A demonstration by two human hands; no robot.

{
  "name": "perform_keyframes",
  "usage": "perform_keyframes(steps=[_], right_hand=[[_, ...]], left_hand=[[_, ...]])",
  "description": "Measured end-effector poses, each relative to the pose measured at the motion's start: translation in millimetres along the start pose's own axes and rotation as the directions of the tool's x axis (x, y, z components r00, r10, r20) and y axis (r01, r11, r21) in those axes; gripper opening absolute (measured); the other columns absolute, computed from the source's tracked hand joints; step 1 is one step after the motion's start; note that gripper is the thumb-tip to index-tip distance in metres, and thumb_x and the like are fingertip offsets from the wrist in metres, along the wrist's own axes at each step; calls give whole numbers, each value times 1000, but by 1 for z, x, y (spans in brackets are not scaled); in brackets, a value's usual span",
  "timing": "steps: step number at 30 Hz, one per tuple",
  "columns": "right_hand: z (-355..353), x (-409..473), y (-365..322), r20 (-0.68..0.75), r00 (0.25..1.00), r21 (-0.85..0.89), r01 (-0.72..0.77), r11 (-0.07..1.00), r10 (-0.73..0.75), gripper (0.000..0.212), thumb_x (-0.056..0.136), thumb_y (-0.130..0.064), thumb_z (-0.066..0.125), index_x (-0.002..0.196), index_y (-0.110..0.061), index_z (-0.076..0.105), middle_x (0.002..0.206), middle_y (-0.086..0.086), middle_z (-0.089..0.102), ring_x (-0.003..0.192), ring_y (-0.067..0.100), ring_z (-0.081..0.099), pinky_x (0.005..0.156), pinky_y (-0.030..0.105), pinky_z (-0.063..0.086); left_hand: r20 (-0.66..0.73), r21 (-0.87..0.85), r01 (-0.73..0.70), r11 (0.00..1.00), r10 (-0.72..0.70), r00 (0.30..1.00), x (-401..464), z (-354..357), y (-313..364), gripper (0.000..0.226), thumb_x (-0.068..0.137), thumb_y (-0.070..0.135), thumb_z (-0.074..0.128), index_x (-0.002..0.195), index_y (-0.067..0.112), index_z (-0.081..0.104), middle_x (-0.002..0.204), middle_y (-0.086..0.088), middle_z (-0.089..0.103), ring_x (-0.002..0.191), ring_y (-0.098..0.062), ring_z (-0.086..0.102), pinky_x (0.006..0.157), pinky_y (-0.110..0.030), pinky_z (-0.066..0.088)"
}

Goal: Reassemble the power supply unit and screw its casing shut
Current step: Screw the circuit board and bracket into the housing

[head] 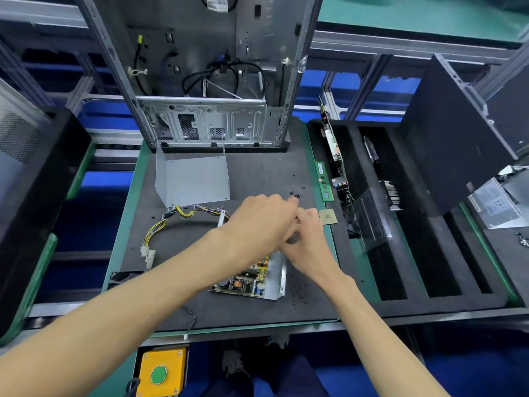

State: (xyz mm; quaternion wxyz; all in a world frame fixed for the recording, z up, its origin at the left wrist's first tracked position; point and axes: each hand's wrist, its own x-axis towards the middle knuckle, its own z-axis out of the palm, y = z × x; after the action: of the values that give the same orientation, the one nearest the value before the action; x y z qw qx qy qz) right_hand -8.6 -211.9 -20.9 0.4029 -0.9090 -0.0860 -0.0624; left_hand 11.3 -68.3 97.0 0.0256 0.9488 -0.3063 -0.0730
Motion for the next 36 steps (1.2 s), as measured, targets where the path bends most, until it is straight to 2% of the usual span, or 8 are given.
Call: perform_keyframes(steps=[7, 12, 16, 22, 26, 29, 32, 36], right_hand=[[1, 0, 8, 8, 998, -69, -58, 996, 58, 16, 79, -18, 68, 76, -29, 57, 85, -26, 38, 90, 15, 30, 76, 31, 32], [3, 0, -5, -9, 997, -78, -76, 994, 75, 40, 77, -10, 51, 67, -39, 27, 78, -22, 30, 83, 13, 23, 71, 29, 25], [3, 3, -9, 42, 996, -118, -74, 990, 80, 24, 79, -22, 40, 67, -38, 26, 75, -17, 32, 83, 14, 24, 69, 29, 23], [-1, -2, -17, 20, 987, 65, -163, 984, 162, 29, 84, -14, 53, 76, -40, 41, 85, -12, 45, 87, 10, 36, 70, 25, 32], [-11, 2, -22, -127, 873, 624, -298, 723, 470, 31, 97, -13, 65, 66, -19, 64, 82, 1, 73, 80, -1, 68, 74, 18, 48], [-25, 7, -17, -98, 724, 809, -342, 478, 683, 51, 104, -28, 58, 54, -22, 50, 73, -5, 70, 68, 9, 65, 69, 26, 46], [-34, 10, -14, 4, 710, 950, -223, 219, 704, 44, 106, -30, 54, 65, -20, 42, 59, -3, 47, 54, 14, 48, 57, 25, 47], [-37, 8, -9, -11, 722, 862, -344, 372, 692, 39, 102, -34, 61, 73, -19, 40, 59, -7, 35, 52, 12, 34, 48, 23, 33]], left_hand=[[-26, -22, -8, 1000, 7, 1000, -2, 3, 1, 21, 101, 35, 54, 107, 18, 43, 87, -1, 45, 85, -31, 64, 60, -36, 36], [95, -94, -108, 990, 117, 989, 0, -1, 1, 20, 101, 27, 51, 116, 14, 53, 105, -7, 60, 94, -34, 62, 69, -38, 42], [72, -104, -92, 990, 100, 992, -1, -1, -4, 24, 102, 37, 49, 111, 15, 50, 103, -7, 63, 92, -35, 63, 72, -40, 48], [64, -332, -165, 929, 197, 978, 8, 1, -23, 18, 97, 38, 60, 101, 21, 59, 93, 3, 68, 89, -22, 66, 76, -37, 53], [-86, -737, -23, 676, -60, 995, 23, 11, -51, 11, 98, 20, 59, 102, 24, 69, 87, 9, 73, 80, -9, 71, 77, -27, 55], [-28, -655, 93, 749, -147, 989, 37, 39, -62, 16, 96, 13, 59, 106, 23, 66, 101, 3, 72, 95, -14, 67, 92, -38, 54], [151, -440, 89, 894, -24, 988, 46, 69, -59, 39, 92, 33, 69, 128, 21, 59, 125, 0, 66, 118, -19, 59, 106, -40, 44], [219, -380, 102, 919, -17, 976, 57, 93, -55, 53, 86, 45, 75, 128, 19, 57, 116, 0, 69, 109, -24, 63, 92, -35, 43]])
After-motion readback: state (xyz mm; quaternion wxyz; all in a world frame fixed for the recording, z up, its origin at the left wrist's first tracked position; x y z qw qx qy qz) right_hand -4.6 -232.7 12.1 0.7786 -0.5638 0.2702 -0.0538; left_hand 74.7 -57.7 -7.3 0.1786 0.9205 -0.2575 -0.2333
